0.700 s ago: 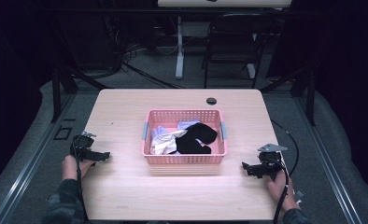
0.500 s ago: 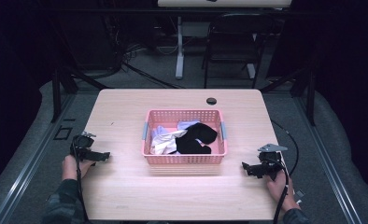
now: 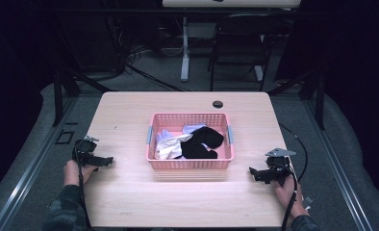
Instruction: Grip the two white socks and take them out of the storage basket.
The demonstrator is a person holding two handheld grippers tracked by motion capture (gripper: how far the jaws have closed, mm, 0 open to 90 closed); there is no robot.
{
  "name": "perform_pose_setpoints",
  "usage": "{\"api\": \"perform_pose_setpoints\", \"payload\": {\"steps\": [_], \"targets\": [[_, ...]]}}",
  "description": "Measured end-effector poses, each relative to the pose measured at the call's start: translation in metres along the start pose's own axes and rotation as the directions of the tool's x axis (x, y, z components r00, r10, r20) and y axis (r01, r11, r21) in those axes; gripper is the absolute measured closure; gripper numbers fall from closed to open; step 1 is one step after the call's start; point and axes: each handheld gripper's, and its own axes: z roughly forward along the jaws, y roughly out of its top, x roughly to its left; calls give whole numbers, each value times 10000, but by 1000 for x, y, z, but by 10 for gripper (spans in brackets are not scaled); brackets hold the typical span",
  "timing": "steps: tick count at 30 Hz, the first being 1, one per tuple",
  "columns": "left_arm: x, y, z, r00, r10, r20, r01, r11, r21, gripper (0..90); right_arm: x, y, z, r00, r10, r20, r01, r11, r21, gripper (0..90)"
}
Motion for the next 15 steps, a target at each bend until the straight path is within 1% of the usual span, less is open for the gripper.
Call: {"api": "perform_pose_setpoints", "payload": {"steps": [2,5,12,15], "targets": [[0,0,0,10000,2,35,-2,10000,58,0,0,0,0,10000,-4,1,4,10000,3,0],[0,0,0,10000,-22,-12,22,10000,2,0,0,0,0,10000,-6,3,6,10000,5,0],[-1,2,-1,10000,55,41,-56,9996,288,0,0,0,0,10000,-3,2,3,10000,5,0],[-1,3,-1,9999,111,35,-113,9994,336,0,0,0,0,10000,-5,3,5,10000,7,0]]}}
